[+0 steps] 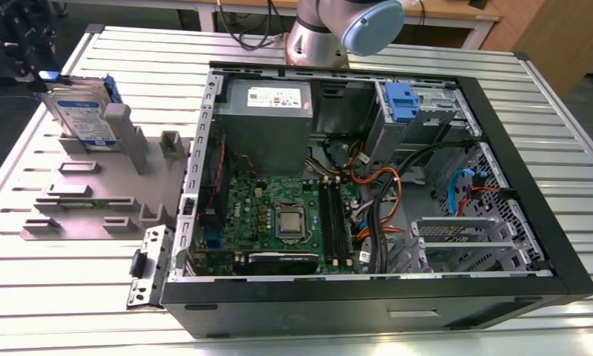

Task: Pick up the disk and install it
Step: 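Pick up the disk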

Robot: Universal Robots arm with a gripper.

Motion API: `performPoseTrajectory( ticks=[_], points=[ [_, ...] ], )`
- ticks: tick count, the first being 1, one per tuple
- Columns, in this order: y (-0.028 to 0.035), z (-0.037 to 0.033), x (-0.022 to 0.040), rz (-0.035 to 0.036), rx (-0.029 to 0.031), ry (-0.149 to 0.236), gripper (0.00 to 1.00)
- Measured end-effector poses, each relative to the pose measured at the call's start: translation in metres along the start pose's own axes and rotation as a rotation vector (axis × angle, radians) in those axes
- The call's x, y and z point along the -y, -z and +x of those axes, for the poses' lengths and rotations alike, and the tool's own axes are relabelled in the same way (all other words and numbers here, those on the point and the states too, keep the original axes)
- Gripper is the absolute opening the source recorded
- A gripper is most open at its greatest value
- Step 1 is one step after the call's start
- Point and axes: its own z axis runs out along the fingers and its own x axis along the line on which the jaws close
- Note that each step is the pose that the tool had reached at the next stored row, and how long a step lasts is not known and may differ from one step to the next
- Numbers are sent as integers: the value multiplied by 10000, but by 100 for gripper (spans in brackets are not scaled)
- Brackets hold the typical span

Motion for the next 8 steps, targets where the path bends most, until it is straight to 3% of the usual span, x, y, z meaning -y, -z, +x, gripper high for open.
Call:
performPoseTrajectory(
  ticks=[8],
  points=[
    [-135, 0, -8, 50, 2, 9, 53]
  ],
)
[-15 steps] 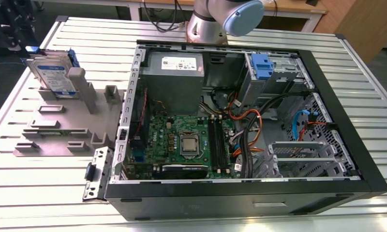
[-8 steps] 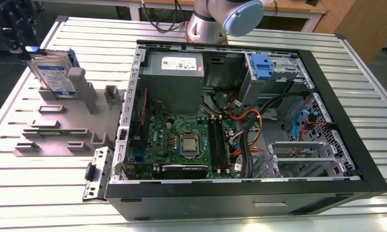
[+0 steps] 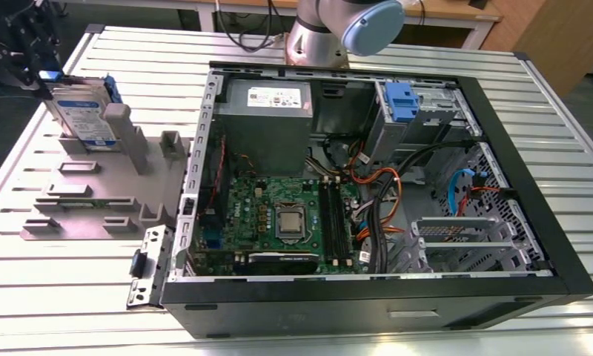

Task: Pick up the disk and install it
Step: 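Pick up the disk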

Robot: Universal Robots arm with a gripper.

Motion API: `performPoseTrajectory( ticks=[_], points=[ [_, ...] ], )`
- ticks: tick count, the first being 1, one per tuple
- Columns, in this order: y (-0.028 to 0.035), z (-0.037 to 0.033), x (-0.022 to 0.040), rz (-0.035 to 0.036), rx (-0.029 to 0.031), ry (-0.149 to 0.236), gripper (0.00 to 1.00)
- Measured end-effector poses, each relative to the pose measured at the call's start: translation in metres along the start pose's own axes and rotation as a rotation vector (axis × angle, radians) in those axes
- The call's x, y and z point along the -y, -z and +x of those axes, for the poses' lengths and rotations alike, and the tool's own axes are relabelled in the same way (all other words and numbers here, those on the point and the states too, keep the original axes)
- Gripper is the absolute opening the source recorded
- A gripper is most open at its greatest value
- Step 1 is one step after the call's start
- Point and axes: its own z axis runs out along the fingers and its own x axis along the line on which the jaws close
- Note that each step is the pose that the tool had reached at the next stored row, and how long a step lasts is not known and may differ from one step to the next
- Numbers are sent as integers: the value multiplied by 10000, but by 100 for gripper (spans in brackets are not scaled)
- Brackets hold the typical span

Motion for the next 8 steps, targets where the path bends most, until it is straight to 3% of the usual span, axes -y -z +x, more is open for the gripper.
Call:
performPoseTrajectory(
  ticks=[8],
  points=[
    [-68, 1, -8, 47, 1, 4, 52]
  ],
)
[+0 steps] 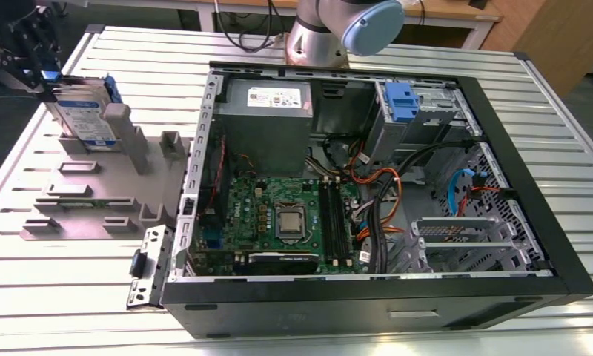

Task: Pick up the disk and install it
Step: 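Pick up the disk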

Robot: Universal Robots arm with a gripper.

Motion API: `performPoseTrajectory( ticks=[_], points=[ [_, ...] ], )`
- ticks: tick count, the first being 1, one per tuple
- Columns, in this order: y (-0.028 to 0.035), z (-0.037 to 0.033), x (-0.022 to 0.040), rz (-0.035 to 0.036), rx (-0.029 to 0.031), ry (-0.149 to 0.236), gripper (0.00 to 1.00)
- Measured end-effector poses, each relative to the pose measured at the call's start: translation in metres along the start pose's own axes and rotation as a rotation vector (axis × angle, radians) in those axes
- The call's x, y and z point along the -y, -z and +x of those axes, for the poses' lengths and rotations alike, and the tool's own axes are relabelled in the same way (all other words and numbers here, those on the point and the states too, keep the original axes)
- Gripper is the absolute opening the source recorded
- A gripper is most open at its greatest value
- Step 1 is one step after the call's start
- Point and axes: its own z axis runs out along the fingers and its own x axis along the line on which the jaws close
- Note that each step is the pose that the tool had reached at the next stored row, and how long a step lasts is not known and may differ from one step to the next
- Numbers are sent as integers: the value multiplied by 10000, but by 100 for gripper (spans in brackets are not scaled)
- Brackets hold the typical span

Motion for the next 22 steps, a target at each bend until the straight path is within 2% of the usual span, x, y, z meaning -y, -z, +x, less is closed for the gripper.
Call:
performPoseTrajectory(
  ticks=[1, 13, 22],
  points=[
    [-4, 0, -2, 4, 0, 0, 45],
    [-56, -17, -19, 18, 2, 6, 45],
    [-85, -21, -21, 17, 27, 6, 45]
  ],
)
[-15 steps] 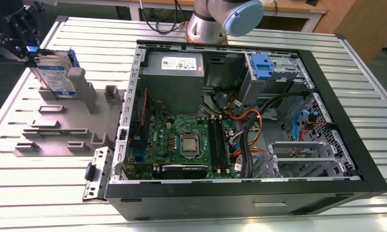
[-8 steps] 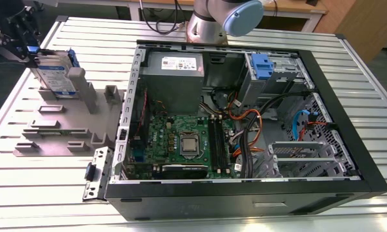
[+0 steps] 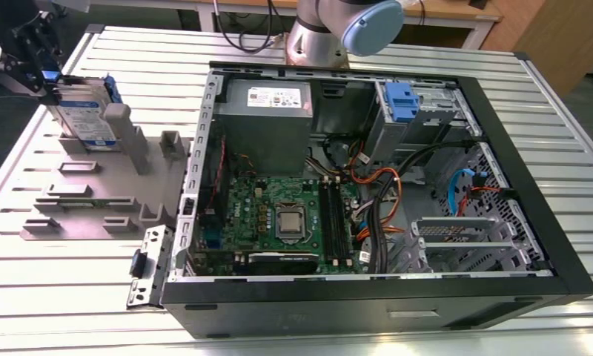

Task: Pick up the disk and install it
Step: 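Pick up the disk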

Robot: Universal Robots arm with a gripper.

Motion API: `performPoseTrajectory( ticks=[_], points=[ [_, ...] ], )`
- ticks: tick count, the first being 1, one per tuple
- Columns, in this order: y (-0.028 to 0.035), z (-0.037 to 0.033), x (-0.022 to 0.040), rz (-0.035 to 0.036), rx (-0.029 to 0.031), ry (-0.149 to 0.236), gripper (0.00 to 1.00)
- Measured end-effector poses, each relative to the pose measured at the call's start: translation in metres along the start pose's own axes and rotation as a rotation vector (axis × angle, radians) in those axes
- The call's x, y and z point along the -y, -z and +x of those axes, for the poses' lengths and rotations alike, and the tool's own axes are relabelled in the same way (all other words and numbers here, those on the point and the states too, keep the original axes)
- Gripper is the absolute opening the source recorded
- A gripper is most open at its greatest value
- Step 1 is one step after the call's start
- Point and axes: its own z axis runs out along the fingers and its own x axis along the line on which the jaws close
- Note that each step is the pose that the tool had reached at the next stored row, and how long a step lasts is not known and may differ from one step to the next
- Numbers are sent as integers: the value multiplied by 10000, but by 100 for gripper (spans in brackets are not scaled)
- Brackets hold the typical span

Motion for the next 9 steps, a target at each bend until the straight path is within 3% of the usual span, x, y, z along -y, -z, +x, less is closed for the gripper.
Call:
performPoseTrajectory(
  ticks=[9],
  points=[
    [-5, 0, 0, 1, 0, 0, 43]
  ],
)
